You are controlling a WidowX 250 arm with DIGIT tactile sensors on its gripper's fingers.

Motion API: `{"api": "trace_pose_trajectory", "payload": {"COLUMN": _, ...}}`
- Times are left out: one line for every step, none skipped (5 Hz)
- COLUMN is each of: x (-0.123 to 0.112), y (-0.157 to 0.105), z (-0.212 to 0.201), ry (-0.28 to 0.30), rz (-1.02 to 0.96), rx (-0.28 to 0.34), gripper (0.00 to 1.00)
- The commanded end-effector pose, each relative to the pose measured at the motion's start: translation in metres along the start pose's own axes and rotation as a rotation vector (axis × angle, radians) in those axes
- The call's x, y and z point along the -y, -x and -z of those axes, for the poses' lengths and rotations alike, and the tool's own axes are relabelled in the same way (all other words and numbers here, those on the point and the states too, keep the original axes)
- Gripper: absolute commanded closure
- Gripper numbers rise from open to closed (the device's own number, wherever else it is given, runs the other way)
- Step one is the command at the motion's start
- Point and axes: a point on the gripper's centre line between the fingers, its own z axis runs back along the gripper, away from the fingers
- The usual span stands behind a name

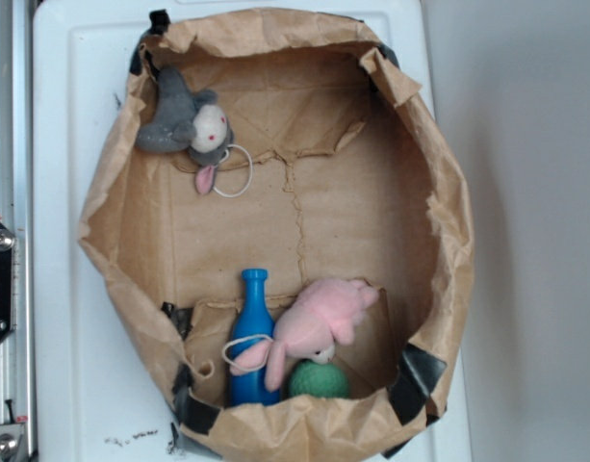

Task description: Grab the gray animal.

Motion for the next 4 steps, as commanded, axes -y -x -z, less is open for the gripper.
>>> {"api": "trace_pose_trajectory", "payload": {"x": 0.0, "y": 0.0, "z": 0.0, "ry": 0.0, "rz": 0.0, "rx": 0.0, "gripper": 0.0}}
{"api": "trace_pose_trajectory", "payload": {"x": -0.011, "y": -0.051, "z": 0.0, "ry": 0.022, "rz": -0.01, "rx": 0.007, "gripper": 0.0}}
{"api": "trace_pose_trajectory", "payload": {"x": -0.019, "y": -0.1, "z": 0.005, "ry": -0.006, "rz": -0.033, "rx": 0.056, "gripper": 0.0}}
{"api": "trace_pose_trajectory", "payload": {"x": -0.029, "y": -0.141, "z": 0.015, "ry": 0.02, "rz": 0.001, "rx": 0.079, "gripper": 0.0}}
